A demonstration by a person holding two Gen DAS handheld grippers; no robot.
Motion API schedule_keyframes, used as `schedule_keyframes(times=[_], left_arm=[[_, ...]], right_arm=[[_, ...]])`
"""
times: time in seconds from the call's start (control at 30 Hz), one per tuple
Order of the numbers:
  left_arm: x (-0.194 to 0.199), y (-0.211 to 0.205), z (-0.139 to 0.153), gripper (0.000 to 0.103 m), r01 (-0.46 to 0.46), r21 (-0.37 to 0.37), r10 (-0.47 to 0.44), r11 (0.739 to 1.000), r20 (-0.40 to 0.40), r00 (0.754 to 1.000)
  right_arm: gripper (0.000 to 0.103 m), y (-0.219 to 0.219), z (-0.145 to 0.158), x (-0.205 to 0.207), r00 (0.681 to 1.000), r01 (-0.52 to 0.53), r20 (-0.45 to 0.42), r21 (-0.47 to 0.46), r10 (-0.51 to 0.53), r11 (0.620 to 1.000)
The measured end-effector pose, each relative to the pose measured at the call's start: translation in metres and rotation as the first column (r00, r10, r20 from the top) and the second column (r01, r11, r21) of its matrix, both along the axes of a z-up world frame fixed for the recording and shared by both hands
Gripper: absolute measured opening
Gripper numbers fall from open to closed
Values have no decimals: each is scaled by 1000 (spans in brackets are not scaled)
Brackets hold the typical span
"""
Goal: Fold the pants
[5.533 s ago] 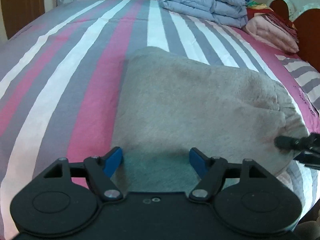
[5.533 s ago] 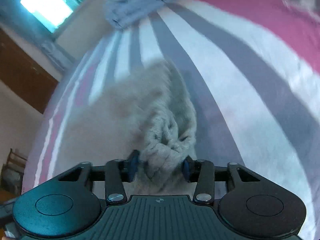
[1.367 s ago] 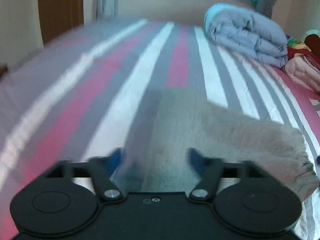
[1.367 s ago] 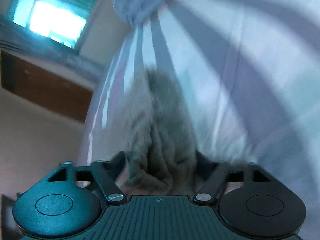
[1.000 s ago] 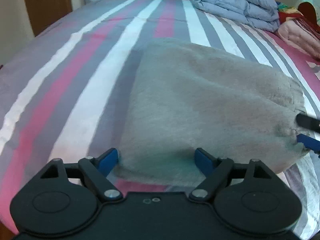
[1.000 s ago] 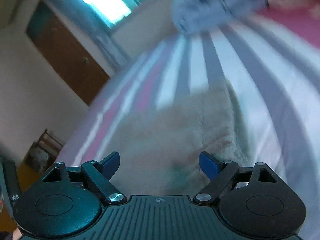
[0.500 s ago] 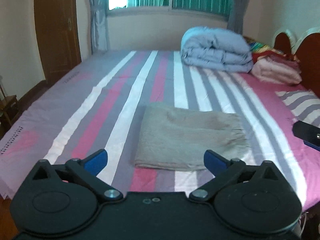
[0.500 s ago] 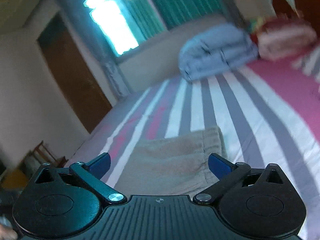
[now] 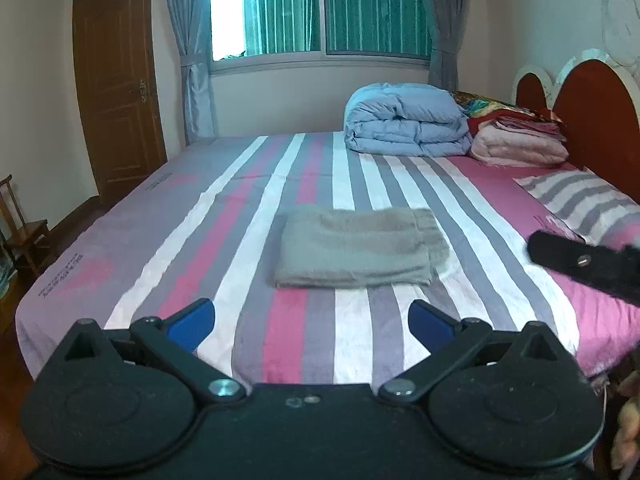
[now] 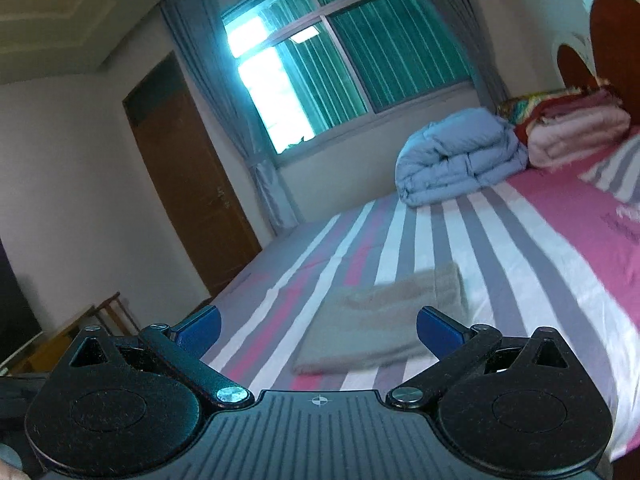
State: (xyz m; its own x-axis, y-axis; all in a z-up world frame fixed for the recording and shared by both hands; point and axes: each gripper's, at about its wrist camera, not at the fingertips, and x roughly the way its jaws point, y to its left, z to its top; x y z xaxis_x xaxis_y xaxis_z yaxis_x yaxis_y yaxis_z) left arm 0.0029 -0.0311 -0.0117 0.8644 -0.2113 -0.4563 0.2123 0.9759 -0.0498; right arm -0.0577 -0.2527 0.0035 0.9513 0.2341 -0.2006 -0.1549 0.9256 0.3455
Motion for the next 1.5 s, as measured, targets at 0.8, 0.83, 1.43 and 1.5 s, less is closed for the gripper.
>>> schedule_keyframes(times=[0.8,0.83,1.43,1.5], left_arm=[[5,-16,-31,97,2,26,-2,1000,-2,1000],[6,-15,-33,97,4,23,-4,1000,-9,1000],[4,-12,-38,97,-6,13,6,1000,-1,1000],[5,-10,-38,97,-8,7,8,1000,-5,1000]], right_arm=[[103,43,-58,-2,962,271,132,-330,-240,904],[103,43,-60,0,963,268,128,-329,-239,906],[103,39,-62,6,964,265,112,-340,-241,902],[103,40,-62,6,965,260,112,-343,-236,902]])
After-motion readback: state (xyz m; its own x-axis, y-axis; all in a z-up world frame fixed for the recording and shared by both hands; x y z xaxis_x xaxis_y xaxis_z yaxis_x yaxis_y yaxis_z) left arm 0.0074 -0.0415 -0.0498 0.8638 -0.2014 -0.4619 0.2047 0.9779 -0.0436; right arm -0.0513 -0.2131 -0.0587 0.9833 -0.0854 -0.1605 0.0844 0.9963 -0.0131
